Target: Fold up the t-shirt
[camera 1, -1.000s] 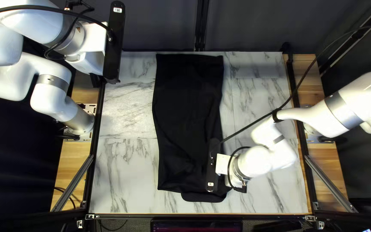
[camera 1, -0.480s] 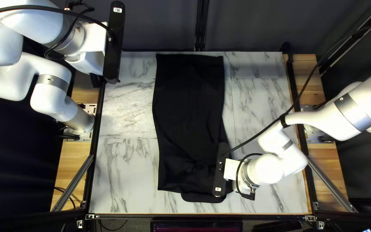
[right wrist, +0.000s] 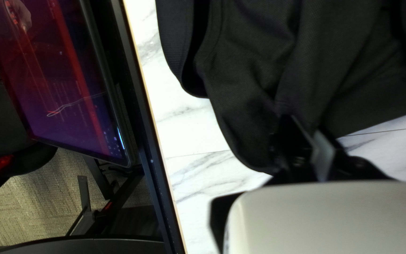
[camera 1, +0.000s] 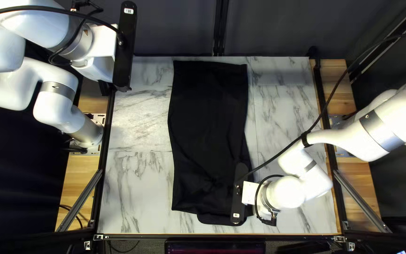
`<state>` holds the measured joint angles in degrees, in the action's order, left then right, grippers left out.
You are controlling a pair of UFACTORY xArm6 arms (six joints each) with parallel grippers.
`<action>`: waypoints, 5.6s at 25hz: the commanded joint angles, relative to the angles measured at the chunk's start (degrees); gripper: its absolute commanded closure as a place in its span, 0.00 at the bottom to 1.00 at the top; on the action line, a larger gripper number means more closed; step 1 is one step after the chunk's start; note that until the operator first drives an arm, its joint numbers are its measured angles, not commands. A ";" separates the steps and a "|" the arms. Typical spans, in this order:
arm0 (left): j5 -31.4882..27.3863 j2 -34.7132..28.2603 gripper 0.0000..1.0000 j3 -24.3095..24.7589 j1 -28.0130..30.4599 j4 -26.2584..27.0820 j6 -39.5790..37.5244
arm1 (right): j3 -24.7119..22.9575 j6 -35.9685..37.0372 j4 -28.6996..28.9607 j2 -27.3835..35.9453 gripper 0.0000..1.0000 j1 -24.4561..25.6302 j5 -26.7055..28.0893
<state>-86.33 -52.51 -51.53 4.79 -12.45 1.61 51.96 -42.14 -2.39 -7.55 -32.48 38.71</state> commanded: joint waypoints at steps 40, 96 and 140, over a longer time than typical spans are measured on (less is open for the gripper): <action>0.00 0.00 0.00 0.00 0.00 0.00 0.00 | 12.61 38.48 -1.88 -11.24 0.00 14.16 -4.10; 0.00 0.00 0.00 0.00 0.00 0.00 0.00 | -6.03 27.97 -3.81 -1.35 0.00 14.01 -11.21; 0.00 0.00 0.00 0.00 0.00 0.00 0.00 | -10.88 81.15 74.59 0.22 0.00 12.50 -16.36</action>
<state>-86.33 -52.51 -51.53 4.79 -12.45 1.61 40.32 38.93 72.45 -6.34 -20.72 21.59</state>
